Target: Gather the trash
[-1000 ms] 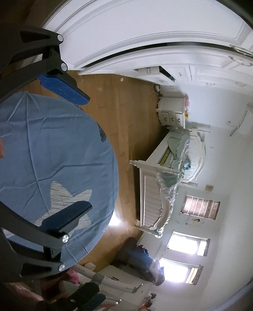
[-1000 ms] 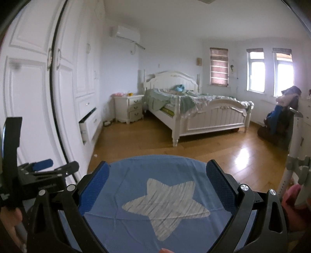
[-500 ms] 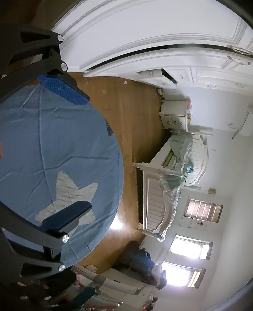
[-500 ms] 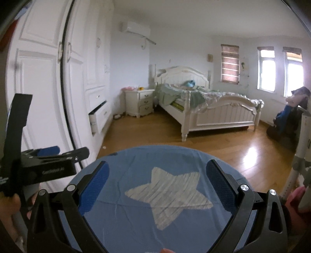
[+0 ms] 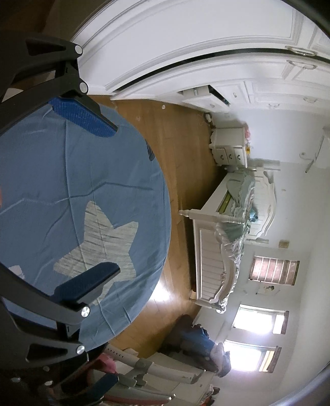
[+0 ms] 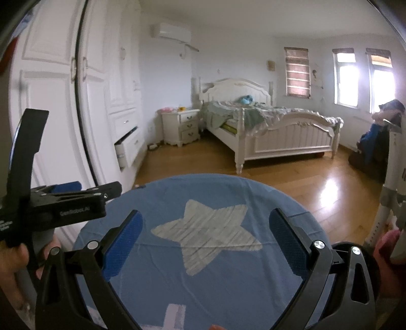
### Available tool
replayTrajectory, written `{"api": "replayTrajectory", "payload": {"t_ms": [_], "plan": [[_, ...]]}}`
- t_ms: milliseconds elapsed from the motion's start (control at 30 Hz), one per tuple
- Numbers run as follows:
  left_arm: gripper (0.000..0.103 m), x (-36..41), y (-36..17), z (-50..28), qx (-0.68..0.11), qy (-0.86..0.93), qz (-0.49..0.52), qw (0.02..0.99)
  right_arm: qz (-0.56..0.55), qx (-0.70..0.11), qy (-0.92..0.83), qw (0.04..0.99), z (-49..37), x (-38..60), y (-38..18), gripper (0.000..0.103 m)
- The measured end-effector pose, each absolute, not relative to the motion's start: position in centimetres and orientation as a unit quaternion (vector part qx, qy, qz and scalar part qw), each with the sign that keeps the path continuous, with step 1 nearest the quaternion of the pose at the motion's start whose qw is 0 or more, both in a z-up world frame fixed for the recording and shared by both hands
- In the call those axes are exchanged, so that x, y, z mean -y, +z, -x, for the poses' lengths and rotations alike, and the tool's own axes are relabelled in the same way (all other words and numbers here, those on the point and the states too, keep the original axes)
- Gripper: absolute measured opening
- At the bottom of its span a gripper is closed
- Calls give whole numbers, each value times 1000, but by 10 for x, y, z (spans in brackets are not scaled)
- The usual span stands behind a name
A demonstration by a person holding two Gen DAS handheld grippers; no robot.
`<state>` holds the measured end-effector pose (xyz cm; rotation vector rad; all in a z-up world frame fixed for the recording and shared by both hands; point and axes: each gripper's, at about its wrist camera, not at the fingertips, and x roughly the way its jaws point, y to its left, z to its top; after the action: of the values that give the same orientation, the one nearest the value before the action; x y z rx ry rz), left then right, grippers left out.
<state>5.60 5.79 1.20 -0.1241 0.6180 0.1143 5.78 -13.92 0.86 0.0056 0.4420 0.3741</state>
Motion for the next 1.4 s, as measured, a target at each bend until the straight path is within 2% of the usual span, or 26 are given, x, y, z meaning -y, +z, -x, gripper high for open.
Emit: {"api": "replayTrajectory", "payload": {"t_ms": [1400], "plan": [[98,-54,7,-61,-313,50,57,947,-21,-229,182,956,-64,145,3,98]]}}
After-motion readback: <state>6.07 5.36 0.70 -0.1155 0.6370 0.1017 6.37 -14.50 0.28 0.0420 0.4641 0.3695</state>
